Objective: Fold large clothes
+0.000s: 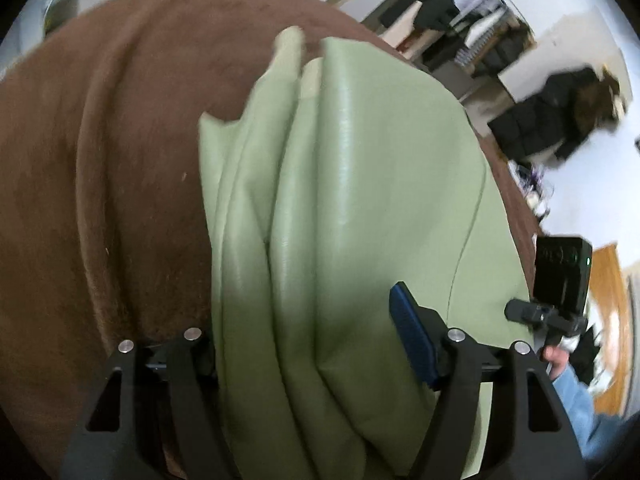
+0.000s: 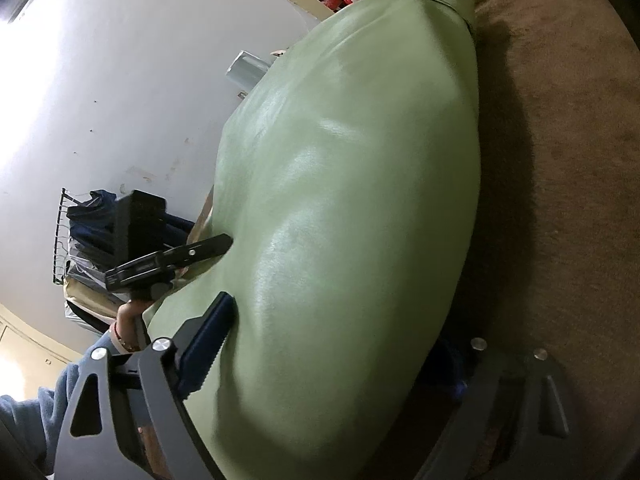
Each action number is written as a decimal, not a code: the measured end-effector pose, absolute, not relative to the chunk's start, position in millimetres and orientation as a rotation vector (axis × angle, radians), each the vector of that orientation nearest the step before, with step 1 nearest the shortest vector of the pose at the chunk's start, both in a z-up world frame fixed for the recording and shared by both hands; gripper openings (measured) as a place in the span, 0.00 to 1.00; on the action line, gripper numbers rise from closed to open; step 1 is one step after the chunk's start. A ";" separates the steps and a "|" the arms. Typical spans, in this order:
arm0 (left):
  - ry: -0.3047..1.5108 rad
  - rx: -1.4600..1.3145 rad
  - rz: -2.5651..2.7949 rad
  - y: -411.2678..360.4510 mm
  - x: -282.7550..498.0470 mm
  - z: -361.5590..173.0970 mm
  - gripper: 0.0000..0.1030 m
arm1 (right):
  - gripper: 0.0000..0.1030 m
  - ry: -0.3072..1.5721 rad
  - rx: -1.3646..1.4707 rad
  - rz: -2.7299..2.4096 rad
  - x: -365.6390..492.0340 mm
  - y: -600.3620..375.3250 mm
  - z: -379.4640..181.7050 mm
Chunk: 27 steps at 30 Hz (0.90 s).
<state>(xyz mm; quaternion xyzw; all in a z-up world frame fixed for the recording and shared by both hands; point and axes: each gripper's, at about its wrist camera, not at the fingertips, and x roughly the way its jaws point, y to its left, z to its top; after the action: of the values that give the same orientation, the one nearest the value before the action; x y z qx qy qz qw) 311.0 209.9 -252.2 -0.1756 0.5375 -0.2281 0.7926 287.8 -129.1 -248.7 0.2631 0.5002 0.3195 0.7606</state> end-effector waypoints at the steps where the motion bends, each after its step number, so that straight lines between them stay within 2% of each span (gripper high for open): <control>1: 1.141 -0.385 -0.489 210.0 310.1 -254.2 0.66 | 0.79 1.088 0.568 0.691 287.6 -128.9 -248.3; 2: 1.131 -0.387 -0.482 209.5 309.4 -254.6 0.65 | 0.76 1.086 0.563 0.681 287.0 -128.4 -248.1; 4: 1.122 -0.376 -0.465 210.0 306.7 -253.8 0.57 | 0.71 1.086 0.557 0.667 285.7 -127.2 -247.0; 6: 1.104 -0.369 -0.461 209.3 303.2 -249.7 0.41 | 0.64 1.084 0.547 0.649 285.5 -125.9 -244.3; 12: 1.040 -0.345 -0.438 207.9 294.6 -234.0 0.20 | 0.51 1.065 0.472 0.610 284.0 -115.7 -231.8; 17: 0.999 -0.305 -0.424 204.7 287.5 -217.8 0.16 | 0.42 1.049 0.459 0.605 285.6 -110.7 -223.0; 27: 0.961 -0.284 -0.419 194.6 280.3 -186.5 0.14 | 0.36 1.024 0.418 0.600 289.0 -108.0 -201.4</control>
<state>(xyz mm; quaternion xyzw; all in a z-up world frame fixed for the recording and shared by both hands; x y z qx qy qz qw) 280.3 194.6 -186.5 -0.1352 0.4574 -0.1996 0.8560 289.0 -108.0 -201.4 0.1955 0.4789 0.2806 0.8085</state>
